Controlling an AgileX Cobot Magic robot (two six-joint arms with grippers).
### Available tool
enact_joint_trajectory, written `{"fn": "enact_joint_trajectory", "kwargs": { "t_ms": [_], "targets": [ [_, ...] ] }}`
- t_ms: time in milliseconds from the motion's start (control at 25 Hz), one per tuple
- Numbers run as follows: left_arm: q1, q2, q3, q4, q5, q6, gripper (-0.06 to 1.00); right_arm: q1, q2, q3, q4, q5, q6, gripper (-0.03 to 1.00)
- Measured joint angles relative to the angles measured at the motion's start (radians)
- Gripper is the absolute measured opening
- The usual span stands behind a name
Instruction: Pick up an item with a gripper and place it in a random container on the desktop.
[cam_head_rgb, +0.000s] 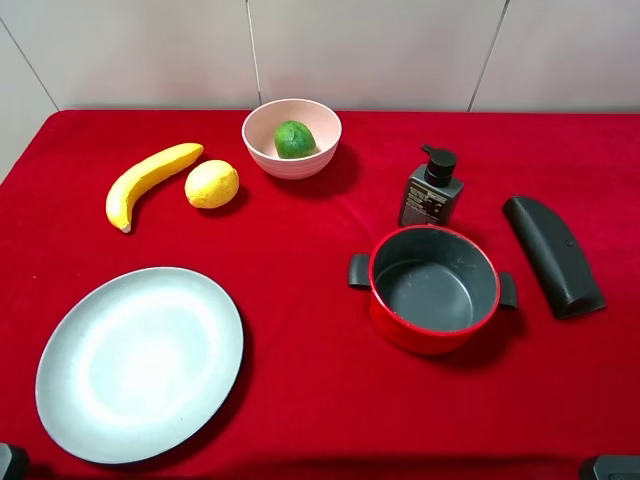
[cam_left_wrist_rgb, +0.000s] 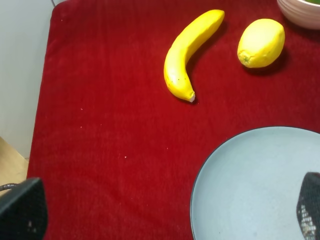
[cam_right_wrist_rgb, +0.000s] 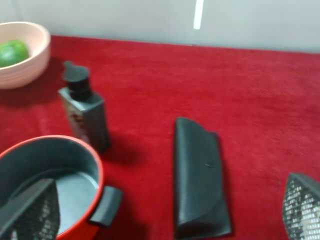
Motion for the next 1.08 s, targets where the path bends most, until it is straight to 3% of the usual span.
{"fn": "enact_joint_trajectory", "kwargs": {
  "t_ms": [240, 1080],
  "targets": [
    [0.0, 0.0, 0.0, 0.0, 0.0, 0.0, 0.99, -0.092, 0.0, 0.0, 0.0, 0.0, -0.001, 0.69],
    [0.0, 0.0, 0.0, 0.0, 0.0, 0.0, 0.99, -0.092, 0.0, 0.0, 0.003, 0.0, -0.001, 0.69]
  ]
}}
